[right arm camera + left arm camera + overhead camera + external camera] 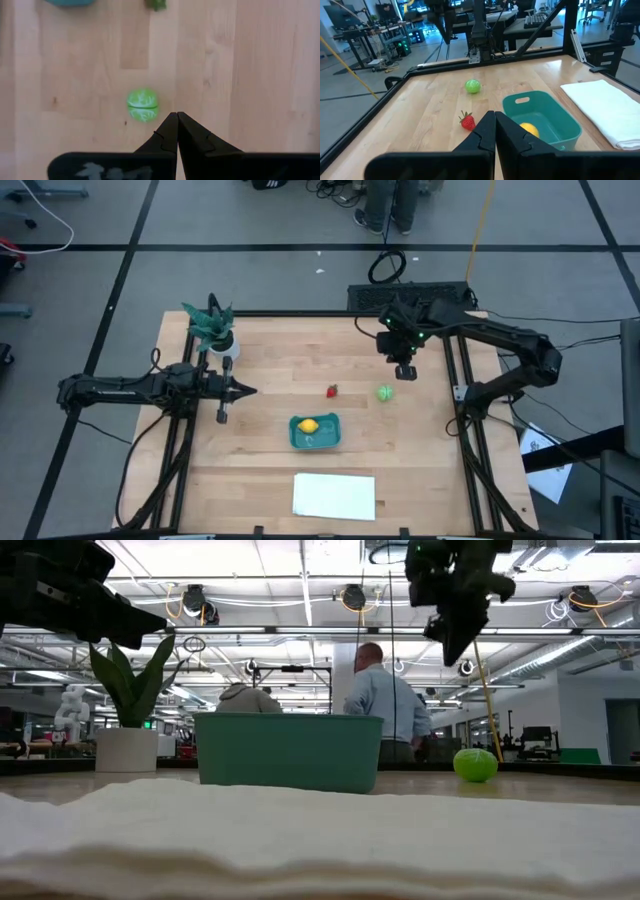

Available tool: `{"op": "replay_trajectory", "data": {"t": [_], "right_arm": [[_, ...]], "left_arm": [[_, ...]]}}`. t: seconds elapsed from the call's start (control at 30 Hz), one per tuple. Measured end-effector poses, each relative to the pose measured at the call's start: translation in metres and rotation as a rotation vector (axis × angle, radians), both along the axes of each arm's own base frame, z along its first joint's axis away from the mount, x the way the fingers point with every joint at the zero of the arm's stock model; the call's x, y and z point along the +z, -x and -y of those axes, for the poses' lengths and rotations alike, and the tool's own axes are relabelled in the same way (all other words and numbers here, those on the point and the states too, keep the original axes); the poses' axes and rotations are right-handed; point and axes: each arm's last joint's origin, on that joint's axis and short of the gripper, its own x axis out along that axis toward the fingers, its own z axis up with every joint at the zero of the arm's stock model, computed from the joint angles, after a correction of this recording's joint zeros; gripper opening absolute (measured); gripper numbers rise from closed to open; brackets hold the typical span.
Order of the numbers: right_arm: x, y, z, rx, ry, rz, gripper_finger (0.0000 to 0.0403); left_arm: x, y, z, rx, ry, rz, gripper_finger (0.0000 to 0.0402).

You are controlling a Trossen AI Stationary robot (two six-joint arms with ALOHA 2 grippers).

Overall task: Pick and placing Produce into tupperware
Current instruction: Put the green cabbage into the blue bin

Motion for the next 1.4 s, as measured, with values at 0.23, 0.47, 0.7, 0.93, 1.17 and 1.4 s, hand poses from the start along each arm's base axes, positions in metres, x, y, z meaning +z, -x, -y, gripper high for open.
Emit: {"op": "replay_trajectory", "data": {"t": [0.23,0.47,0.7,0.93,1.17,1.4], "right_arm": [[0.027,-0.009,-0.019,0.107,0.019,0.021,0.0],[0.024,-0.017,-0.029,0.203,0.036,0.01,0.0],[0.015,-0.021,-0.027,0.176,0.005,-0.06,0.0],[0.014,-0.023,-0.026,0.17,0.024,-0.065,0.0],[0.013,-0.022,-0.026,0.145,0.014,-0.073,0.0],[0.013,-0.022,-0.027,0.113,0.003,-0.078,0.0024]], "left_arm": [[0.0,0.0,0.0,0.0,0.001,-0.002,0.0005],[0.0,0.0,0.0,0.001,0.006,-0.002,0.0005],[0.0,0.0,0.0,0.001,0.006,-0.002,0.0005],[0.0,0.0,0.0,0.001,0.006,-0.004,0.0005],[0.0,0.0,0.0,0.0,0.006,-0.004,0.0005],[0.0,0.0,0.0,0.001,0.008,-0.004,0.0005]]}}
